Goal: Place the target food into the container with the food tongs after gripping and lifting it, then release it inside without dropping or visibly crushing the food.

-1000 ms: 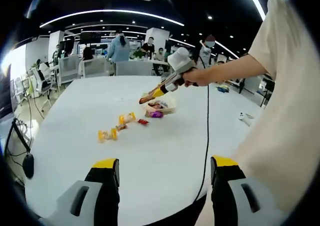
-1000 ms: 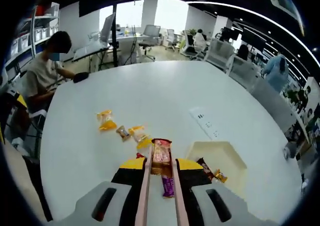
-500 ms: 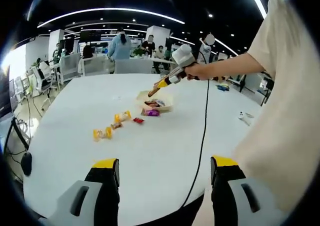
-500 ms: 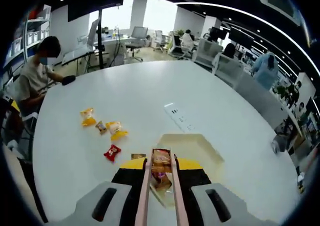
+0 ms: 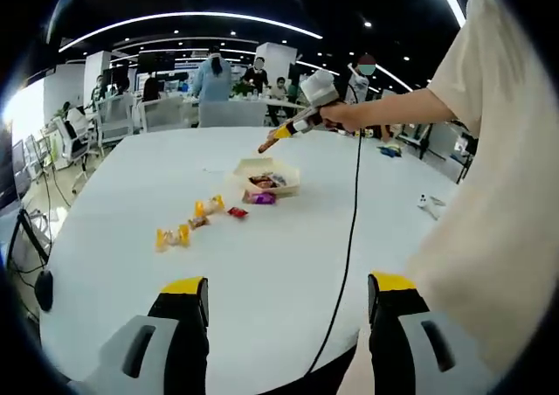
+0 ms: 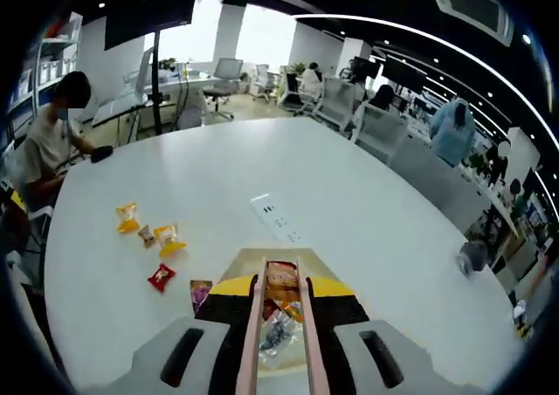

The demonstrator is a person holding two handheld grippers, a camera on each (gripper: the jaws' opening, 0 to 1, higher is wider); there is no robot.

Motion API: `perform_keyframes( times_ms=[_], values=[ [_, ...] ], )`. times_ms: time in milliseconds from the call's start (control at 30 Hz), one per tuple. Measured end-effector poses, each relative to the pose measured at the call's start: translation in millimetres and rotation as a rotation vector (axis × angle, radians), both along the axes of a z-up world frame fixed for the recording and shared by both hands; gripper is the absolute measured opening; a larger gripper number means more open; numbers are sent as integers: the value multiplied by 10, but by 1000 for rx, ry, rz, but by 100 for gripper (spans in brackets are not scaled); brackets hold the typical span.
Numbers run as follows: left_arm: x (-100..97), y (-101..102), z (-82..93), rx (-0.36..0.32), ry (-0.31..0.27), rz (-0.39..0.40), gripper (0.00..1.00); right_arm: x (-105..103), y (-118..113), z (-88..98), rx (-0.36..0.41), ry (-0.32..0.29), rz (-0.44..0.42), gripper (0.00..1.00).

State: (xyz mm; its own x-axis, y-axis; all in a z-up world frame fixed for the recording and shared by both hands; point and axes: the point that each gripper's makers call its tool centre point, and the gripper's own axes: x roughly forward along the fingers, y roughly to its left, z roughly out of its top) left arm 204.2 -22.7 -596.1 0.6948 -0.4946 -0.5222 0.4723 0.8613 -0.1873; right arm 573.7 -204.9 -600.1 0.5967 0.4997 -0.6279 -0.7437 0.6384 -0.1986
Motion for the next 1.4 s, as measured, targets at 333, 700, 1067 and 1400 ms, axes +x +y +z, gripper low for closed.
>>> perform_keyframes(
  times_ms=[333, 700, 1067, 1400],
  values=[
    [84, -13, 10, 15, 19, 15, 74, 235, 101, -81, 21, 10, 16, 21],
    [202, -17, 1, 21, 25, 21, 74, 248, 212, -76, 41, 8, 39, 22],
    [160, 19, -16, 11, 24, 14, 74, 54, 280, -139, 49, 26, 45, 22],
    [132, 113, 1, 7, 13, 13, 73, -201, 520, -156, 62, 42, 77, 22]
  ],
)
